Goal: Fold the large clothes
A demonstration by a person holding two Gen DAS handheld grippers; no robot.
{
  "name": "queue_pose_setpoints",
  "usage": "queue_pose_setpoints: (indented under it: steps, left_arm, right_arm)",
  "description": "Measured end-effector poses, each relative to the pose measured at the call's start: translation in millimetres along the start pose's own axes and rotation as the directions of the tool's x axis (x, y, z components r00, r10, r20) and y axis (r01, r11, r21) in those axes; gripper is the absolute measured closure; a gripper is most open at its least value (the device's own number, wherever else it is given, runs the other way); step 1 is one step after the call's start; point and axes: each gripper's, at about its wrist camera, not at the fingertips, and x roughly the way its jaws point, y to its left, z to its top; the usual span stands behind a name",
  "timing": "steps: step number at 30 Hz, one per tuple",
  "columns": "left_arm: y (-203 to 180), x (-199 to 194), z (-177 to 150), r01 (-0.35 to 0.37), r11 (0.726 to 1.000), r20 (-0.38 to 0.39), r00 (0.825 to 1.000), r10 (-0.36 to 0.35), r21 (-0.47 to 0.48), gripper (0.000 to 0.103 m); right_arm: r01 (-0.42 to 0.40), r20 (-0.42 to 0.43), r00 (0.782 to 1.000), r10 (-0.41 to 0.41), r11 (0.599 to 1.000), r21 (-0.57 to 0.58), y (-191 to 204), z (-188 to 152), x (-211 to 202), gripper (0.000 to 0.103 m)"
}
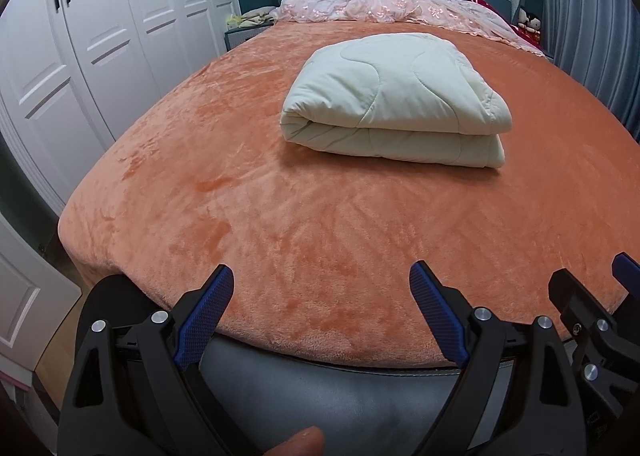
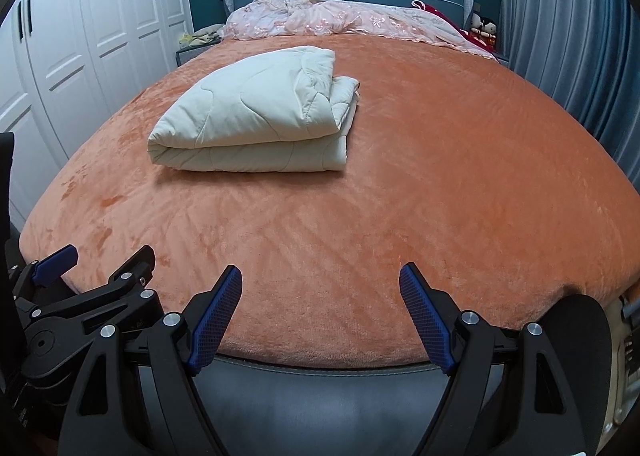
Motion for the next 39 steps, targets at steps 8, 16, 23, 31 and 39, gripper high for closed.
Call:
queue_pose_setpoints:
  steps: [8,16,23,31,39]
  left_arm:
    - [-1.2,-0.4,-0.6,0.01,1.0,0.005,1.0,-0.01,-0.001,0.016]
    - [-1.0,0.2,0.0,-0.001,1.0,0.008,1.0,0.001,0.003,0.016]
    - [-0.9,-0.5,0.4,0.003,1.0,0.01,1.0,-0.003,0.0,0.016]
    - [-1.2,-1.5,0.7,0.006,1.0,0.011,1.0,-0.006,-0.004,0.016]
    - [-1.3,-2.2,1.8,0.012,1.0,0.011,1.0,-0.012,-0.005,0.016]
  right_arm:
    - [0.008,-0.004,1.0,-0.008,1.0,0.002,-0.8,-1.3,-0.6,0.024]
    - [0.012,-0.004,1.0,-0.012,1.0,0.003,-0.8,-0.9,0.0,0.024]
    - [0.017,0.006,1.0,-0.017,1.0,0.007,-0.9,-1.5,-2.1,0.024]
    - [0.019,0.008,1.0,-0.019,1.0,0.006,-1.2,-1.3,-2.6,0.024]
    - [0.018,0.015,1.0,-0.018,1.0,0.004,-1.4,-0.6,-4.7,0.024]
